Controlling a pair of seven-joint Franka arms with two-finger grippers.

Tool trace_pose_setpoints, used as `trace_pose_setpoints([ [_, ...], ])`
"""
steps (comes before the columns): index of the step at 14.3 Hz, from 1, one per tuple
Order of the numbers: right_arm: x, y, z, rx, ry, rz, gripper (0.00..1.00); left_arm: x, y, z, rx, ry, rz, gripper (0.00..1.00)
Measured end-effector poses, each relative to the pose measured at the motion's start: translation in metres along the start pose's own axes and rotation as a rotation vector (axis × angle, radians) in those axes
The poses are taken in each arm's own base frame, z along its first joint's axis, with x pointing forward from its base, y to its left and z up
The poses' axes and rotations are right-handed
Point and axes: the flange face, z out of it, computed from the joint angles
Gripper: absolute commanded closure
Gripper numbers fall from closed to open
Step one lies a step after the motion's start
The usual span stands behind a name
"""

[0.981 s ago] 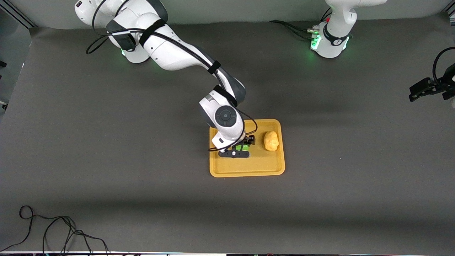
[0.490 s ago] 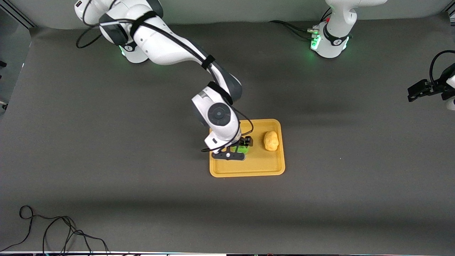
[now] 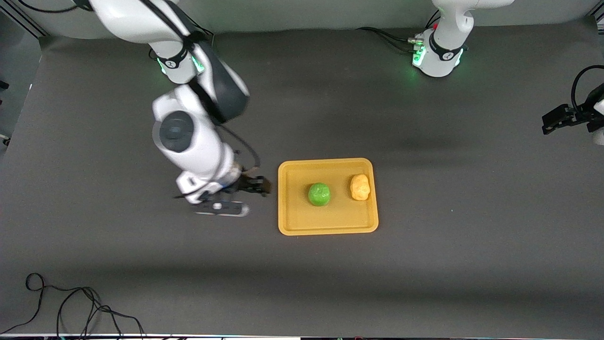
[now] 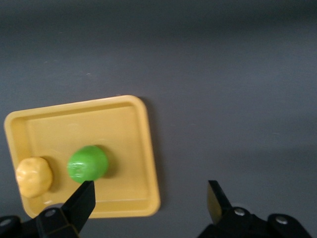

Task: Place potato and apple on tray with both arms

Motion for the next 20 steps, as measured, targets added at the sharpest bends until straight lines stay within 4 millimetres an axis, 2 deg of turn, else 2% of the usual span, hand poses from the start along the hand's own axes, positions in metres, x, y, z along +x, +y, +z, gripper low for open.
trace_pose_setpoints([
  [2,0.008,0.061,-0.033,-0.002,0.005,0.020,0.00,0.001,-0.002,0.000,0.000,0.009,-0.004,0.00],
  [4,0.010,0.111,-0.070,-0.015,0.005,0.028,0.00,0.001,-0.005,0.000,0.000,0.014,-0.009,0.00],
  [6,0.009,0.155,-0.108,-0.024,0.002,0.024,0.00,0.001,-0.006,-0.002,0.000,0.018,-0.012,0.00],
  [8,0.004,0.189,-0.141,-0.032,-0.008,0.044,0.00,0.002,-0.007,-0.010,0.000,0.034,-0.014,0.00],
  [11,-0.005,0.216,-0.177,-0.083,-0.037,0.034,0.00,-0.003,-0.006,-0.028,-0.031,0.047,-0.021,0.00],
  [15,-0.005,0.267,-0.202,-0.066,-0.041,-0.047,0.00,-0.018,-0.001,-0.051,-0.045,0.042,-0.026,0.00],
  [18,-0.013,0.297,-0.214,-0.068,-0.038,-0.060,0.00,-0.017,0.028,-0.056,-0.040,0.045,-0.035,0.00],
  [20,-0.026,0.296,-0.221,-0.102,-0.030,-0.079,0.00,-0.017,0.043,-0.056,-0.038,0.037,-0.028,0.00],
])
